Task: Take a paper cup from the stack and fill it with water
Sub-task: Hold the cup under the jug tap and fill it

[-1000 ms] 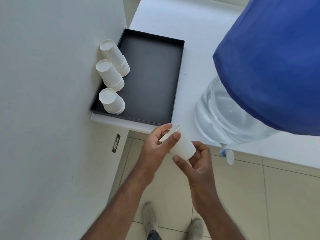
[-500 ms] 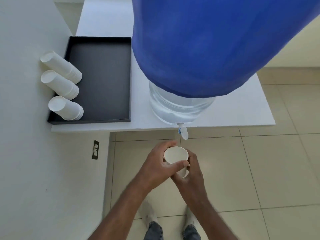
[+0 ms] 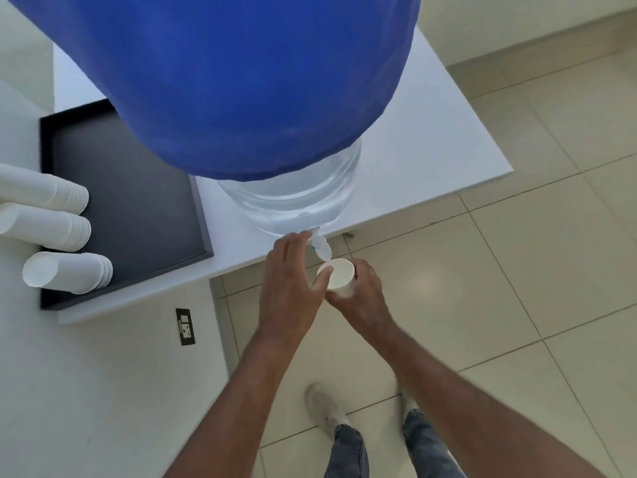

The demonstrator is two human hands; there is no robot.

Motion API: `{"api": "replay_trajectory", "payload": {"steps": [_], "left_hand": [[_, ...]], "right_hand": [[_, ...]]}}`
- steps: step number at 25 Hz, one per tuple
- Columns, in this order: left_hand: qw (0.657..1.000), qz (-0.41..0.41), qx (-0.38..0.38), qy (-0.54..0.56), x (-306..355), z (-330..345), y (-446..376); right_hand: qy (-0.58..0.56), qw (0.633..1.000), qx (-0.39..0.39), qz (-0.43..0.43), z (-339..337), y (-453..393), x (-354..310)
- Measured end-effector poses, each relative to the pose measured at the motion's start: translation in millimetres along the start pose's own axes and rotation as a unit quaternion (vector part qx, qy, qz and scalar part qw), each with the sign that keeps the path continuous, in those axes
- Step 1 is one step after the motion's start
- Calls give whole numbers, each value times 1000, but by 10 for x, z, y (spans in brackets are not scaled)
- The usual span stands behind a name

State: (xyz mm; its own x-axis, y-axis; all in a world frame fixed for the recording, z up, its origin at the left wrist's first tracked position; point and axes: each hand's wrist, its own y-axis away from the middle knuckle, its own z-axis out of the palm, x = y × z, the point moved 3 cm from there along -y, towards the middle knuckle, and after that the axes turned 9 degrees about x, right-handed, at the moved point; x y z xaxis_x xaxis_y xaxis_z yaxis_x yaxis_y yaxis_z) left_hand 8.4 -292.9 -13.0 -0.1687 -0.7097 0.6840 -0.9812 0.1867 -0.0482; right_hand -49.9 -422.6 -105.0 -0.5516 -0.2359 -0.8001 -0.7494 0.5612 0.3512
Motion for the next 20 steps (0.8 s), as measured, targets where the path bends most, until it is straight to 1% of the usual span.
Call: {"api": "replay_trajectory", "payload": {"steps": [3,5,7,11,15,20], "left_hand": [[995,64,-18,-73,36,45,-107],[986,114,-13,-120,56,48,-154],[983,127,-7,-129,68,42,-189],[993,82,-12,-84,66,25,-220],[1000,17,-11,-6,34,30,-300],[1000,4,-6,27,-8,37,-317]], "right_hand": [[-34,999,4,-21,68,-171,-135],[-52,998,3,-38,87,-221,-185],[-62,996,4,-56,91,-238,-211],[-71,995,-3,-63,98,-212,-231],[-88,994,-5,-59,85,-232,-244],[-104,993,-17,-54,75,-232,-250]]}}
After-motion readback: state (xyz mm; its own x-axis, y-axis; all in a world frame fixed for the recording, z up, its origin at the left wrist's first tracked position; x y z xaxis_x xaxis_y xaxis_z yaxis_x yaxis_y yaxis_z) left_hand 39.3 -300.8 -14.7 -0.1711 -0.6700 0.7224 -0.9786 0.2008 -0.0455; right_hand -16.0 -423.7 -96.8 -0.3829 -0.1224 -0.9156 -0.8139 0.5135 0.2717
